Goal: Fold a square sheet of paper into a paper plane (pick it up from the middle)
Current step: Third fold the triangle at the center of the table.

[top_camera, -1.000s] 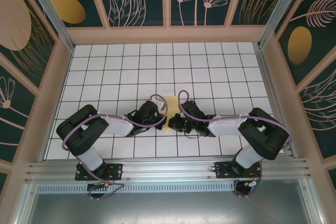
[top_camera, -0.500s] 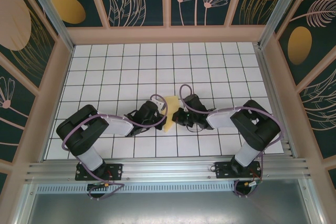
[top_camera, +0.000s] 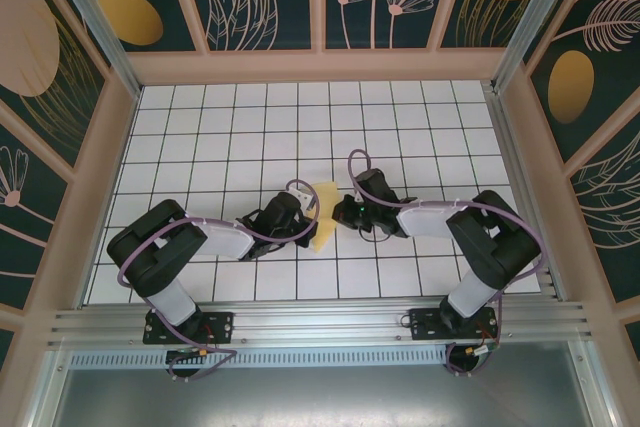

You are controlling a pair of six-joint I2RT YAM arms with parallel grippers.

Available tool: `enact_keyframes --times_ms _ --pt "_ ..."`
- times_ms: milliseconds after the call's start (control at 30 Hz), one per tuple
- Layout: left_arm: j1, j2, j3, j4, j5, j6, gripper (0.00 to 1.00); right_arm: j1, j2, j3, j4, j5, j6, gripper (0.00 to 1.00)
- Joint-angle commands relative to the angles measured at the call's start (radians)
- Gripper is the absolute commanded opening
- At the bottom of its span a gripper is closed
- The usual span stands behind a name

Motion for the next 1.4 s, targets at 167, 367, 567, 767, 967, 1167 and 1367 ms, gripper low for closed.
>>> enact_keyframes --times_ms 167,367,567,767,967,1167,1367 --pt "0.004 0.016 -0.003 -0.092 -0.020 0.008 0.00 -0.005 0.092 0.031 -0.043 0.025 -0.025 0.06" --pt "0.004 0.013 -0.005 -0.096 -0.024 0.011 0.00 -0.022 0.009 0.068 -0.068 0.020 -0.052 0.06" --pt "0.004 0.016 -0.004 -0.092 -0.022 0.011 0.00 -0.049 0.043 0.059 -0.048 0.003 -0.065 0.06" --pt "0.004 0.014 -0.001 -0.093 -0.021 0.010 0.00 -0.047 0.117 0.028 -0.031 0.012 -0.037 0.06" --pt "0.004 -0.039 0.017 -0.118 -0.030 -0.011 0.08 -0.045 0.077 0.059 -0.094 0.043 -0.060 0.06" --pt "0.005 -0.179 0.076 -0.222 -0.134 -0.061 0.43 -0.043 0.032 0.105 -0.125 0.019 -0.091 0.06" --pt "0.004 -0.286 0.130 -0.297 -0.144 -0.130 0.35 -0.038 -0.003 0.133 -0.127 -0.006 -0.102 0.07"
